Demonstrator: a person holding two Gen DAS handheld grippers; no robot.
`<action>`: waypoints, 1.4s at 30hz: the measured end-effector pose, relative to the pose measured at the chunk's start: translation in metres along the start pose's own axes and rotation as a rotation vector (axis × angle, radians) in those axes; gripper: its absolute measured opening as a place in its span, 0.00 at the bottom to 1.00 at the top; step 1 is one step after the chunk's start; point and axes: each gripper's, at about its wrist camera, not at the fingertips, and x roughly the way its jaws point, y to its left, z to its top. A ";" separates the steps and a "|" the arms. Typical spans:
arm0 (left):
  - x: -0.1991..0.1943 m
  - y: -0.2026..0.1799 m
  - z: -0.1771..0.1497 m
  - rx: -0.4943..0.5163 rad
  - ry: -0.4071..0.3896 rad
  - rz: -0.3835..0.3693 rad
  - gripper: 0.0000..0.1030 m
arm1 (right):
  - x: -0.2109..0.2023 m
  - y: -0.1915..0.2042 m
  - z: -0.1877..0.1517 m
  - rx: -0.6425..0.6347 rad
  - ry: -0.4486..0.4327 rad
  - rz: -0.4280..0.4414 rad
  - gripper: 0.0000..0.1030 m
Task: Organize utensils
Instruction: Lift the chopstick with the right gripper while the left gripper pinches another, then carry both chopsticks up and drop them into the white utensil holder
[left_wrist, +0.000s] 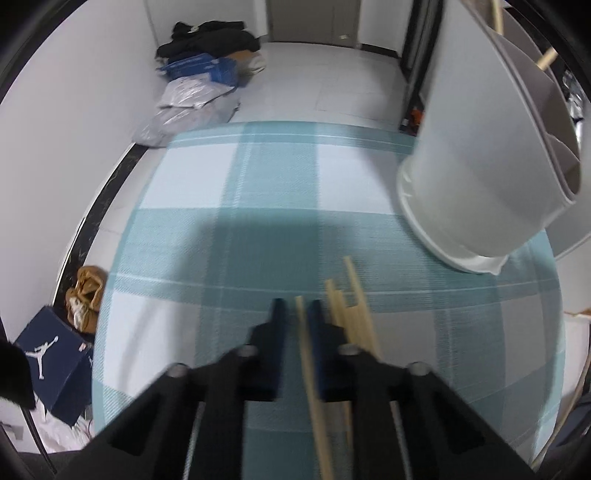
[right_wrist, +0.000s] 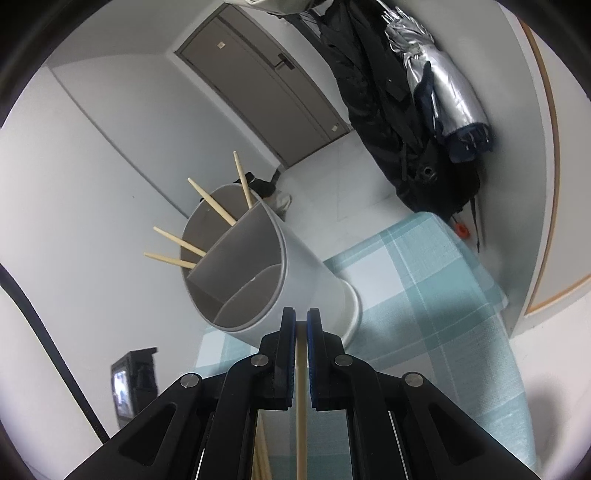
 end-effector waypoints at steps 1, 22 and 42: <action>0.000 0.000 0.000 -0.001 -0.003 -0.002 0.03 | 0.000 0.001 0.000 0.003 -0.001 0.006 0.05; -0.104 0.026 -0.010 -0.124 -0.290 -0.239 0.01 | -0.029 0.076 -0.033 -0.443 -0.194 0.028 0.05; -0.141 0.029 -0.025 -0.025 -0.337 -0.210 0.01 | -0.091 0.092 -0.044 -0.498 -0.310 -0.020 0.05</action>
